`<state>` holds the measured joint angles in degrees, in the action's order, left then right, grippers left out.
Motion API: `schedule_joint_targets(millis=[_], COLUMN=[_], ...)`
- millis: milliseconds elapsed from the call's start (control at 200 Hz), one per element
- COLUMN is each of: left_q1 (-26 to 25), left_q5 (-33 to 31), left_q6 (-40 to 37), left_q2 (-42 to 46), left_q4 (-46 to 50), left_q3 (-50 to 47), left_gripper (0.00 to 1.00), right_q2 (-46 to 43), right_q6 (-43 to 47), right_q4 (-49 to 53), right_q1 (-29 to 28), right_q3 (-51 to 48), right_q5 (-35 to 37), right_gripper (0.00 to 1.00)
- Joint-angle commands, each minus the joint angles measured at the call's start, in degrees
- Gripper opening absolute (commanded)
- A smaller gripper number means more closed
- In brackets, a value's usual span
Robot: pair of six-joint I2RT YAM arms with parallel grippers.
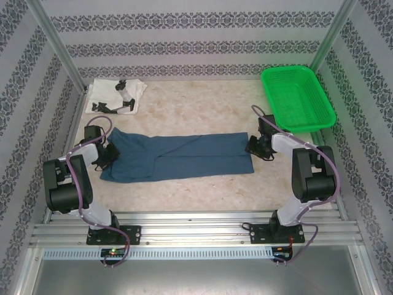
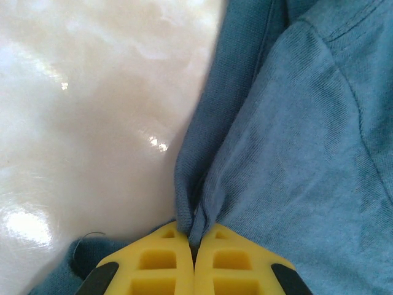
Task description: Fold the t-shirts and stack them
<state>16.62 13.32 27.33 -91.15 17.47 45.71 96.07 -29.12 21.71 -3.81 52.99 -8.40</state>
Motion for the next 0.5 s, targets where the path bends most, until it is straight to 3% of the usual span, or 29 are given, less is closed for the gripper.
schedule_joint_targets(millis=[0,140,220,495], left_q1=[0.08,-0.01,-0.23,-1.76], left_q5=[-0.49,-1.08,-2.42,-4.09], left_q6=[-1.72,-1.70,-1.62,-1.00], left_q2=[-2.47,-3.15,-3.15,-6.93], left_q4=[3.74,5.18,5.56,6.73], left_q3=[0.25,1.72,2.49,6.00], left_gripper=[0.00,0.00,0.00,0.00], right_q2=[-1.33,-7.67,-7.04,5.30], right_q6=[0.65,1.46,4.23,4.56], right_q4=[1.93,3.65,5.18,3.72], right_q1=[1.29,0.56,-1.28,-1.61], right_q3=[0.03,2.54,6.57,14.76], right_q5=[0.85,3.13,3.93,-0.04], right_gripper=[0.41,0.52,0.62,0.59])
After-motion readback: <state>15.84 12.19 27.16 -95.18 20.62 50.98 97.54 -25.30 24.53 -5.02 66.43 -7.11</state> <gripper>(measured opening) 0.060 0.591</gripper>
